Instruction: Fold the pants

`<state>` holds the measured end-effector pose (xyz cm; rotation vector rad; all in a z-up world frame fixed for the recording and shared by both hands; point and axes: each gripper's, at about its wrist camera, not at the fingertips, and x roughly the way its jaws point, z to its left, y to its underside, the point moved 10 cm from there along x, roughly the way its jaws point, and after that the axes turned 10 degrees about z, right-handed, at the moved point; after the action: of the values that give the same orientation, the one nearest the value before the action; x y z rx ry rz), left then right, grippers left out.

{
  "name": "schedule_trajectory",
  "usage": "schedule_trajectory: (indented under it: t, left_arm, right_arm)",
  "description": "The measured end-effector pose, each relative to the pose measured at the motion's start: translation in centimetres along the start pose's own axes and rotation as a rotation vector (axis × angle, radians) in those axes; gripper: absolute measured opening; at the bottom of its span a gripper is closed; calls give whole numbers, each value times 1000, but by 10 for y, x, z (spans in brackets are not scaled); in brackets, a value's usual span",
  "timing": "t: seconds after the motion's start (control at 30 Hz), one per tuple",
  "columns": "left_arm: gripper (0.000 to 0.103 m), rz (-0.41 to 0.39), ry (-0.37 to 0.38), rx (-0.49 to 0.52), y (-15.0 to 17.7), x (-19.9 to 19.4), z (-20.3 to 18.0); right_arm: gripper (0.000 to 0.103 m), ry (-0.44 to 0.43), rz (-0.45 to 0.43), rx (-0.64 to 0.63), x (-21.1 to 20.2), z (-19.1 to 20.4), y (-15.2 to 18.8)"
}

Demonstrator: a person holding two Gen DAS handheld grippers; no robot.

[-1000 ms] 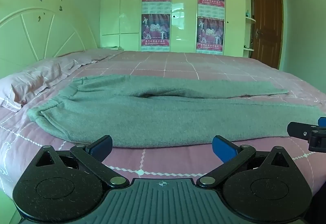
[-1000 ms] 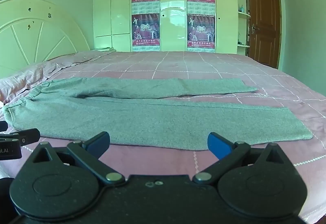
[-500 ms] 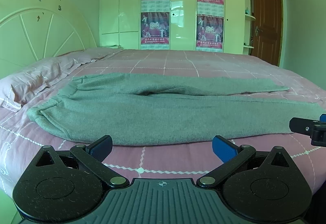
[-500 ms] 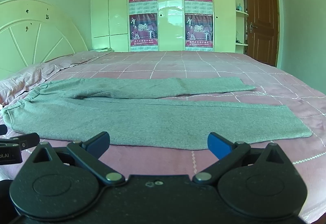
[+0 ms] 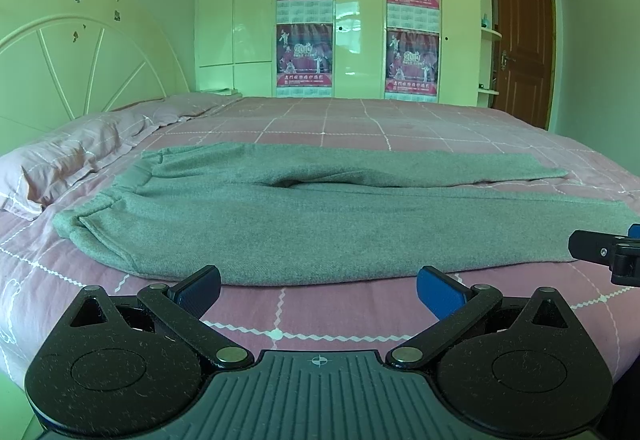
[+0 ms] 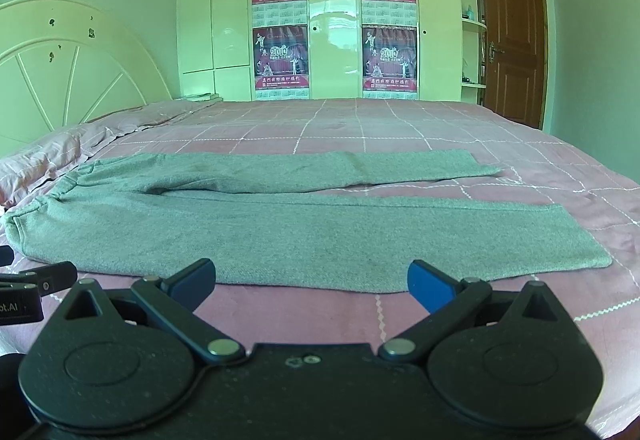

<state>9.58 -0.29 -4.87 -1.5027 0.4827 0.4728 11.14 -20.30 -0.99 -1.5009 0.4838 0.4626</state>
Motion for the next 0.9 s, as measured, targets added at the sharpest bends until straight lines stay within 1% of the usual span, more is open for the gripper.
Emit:
schedule_trajectory:
  t: [0.9]
  left_arm:
    - [103,3,1,7,0,-1,-1]
  right_arm:
    - [97,-1,0,2,1,0,0]
